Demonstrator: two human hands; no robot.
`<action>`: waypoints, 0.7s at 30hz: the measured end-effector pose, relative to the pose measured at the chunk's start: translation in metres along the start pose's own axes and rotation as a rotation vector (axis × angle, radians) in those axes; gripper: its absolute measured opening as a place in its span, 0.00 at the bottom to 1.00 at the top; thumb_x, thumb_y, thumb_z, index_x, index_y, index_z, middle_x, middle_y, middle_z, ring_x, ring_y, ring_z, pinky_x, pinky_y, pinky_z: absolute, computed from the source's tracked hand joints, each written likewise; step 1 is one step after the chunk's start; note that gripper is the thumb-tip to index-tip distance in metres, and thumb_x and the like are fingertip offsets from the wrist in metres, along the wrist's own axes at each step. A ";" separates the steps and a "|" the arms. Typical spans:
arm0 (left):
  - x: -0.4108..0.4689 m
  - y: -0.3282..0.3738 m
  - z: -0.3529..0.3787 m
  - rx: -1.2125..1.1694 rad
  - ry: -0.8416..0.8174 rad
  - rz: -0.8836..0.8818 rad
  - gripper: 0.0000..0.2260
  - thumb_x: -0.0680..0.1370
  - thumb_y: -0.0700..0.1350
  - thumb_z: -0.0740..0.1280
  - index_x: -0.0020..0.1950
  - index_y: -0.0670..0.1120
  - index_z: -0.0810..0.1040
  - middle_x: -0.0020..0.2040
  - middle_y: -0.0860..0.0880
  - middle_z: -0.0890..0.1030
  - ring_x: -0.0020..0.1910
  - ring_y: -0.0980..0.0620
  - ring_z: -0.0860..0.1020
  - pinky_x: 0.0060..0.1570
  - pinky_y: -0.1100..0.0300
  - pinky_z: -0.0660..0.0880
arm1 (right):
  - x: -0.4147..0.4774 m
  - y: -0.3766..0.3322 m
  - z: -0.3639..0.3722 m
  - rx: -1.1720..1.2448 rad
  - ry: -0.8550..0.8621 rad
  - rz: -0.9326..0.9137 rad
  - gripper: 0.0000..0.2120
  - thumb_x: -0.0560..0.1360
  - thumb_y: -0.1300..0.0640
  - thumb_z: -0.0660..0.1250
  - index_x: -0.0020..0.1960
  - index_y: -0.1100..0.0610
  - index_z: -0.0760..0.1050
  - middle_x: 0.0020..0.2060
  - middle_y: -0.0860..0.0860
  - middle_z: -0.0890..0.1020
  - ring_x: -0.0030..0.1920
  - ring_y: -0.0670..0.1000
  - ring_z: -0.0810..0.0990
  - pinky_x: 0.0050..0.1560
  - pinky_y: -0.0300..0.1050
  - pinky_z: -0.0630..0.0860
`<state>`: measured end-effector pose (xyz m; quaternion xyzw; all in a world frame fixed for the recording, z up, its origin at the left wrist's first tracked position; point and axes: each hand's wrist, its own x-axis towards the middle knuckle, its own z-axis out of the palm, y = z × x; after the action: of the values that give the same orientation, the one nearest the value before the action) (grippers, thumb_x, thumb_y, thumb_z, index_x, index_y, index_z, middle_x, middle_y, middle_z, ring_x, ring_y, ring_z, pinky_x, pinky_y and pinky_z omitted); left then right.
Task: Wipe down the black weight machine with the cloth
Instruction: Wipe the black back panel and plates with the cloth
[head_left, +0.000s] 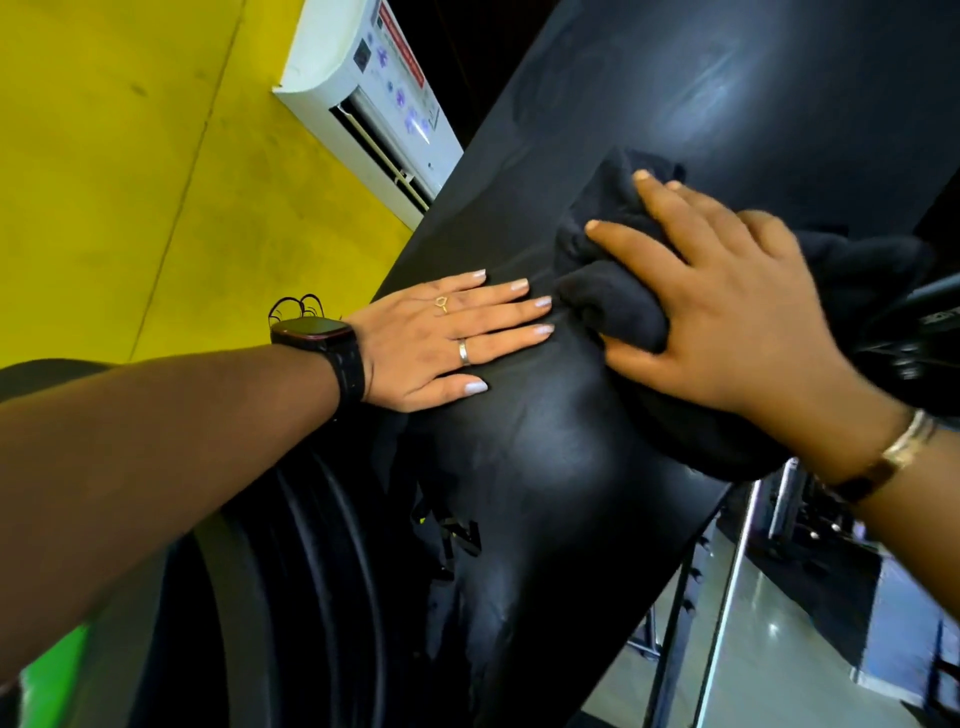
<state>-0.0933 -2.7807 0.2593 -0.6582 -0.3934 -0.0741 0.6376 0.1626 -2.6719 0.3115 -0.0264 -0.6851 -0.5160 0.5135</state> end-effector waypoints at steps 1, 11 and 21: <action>0.000 0.000 0.000 -0.001 0.001 0.004 0.26 0.84 0.56 0.43 0.77 0.43 0.57 0.77 0.46 0.60 0.77 0.50 0.55 0.76 0.52 0.48 | 0.003 0.011 -0.002 0.003 0.000 -0.026 0.35 0.67 0.37 0.58 0.71 0.51 0.70 0.73 0.59 0.67 0.69 0.61 0.70 0.58 0.55 0.65; 0.001 0.001 -0.002 -0.004 -0.002 0.002 0.26 0.83 0.56 0.44 0.77 0.44 0.57 0.77 0.48 0.58 0.77 0.49 0.55 0.76 0.51 0.49 | 0.071 0.032 0.010 0.033 -0.011 0.021 0.35 0.66 0.37 0.57 0.70 0.49 0.70 0.73 0.56 0.67 0.68 0.61 0.69 0.61 0.57 0.65; 0.001 0.003 -0.002 0.016 -0.035 -0.004 0.26 0.84 0.56 0.43 0.77 0.43 0.56 0.78 0.46 0.58 0.78 0.47 0.55 0.76 0.50 0.50 | 0.114 0.065 0.016 0.091 -0.190 -0.383 0.35 0.65 0.36 0.57 0.71 0.46 0.67 0.72 0.54 0.68 0.65 0.61 0.73 0.56 0.58 0.69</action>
<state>-0.0897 -2.7815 0.2583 -0.6534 -0.4064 -0.0609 0.6357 0.1351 -2.6861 0.4401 0.0791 -0.7455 -0.5677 0.3400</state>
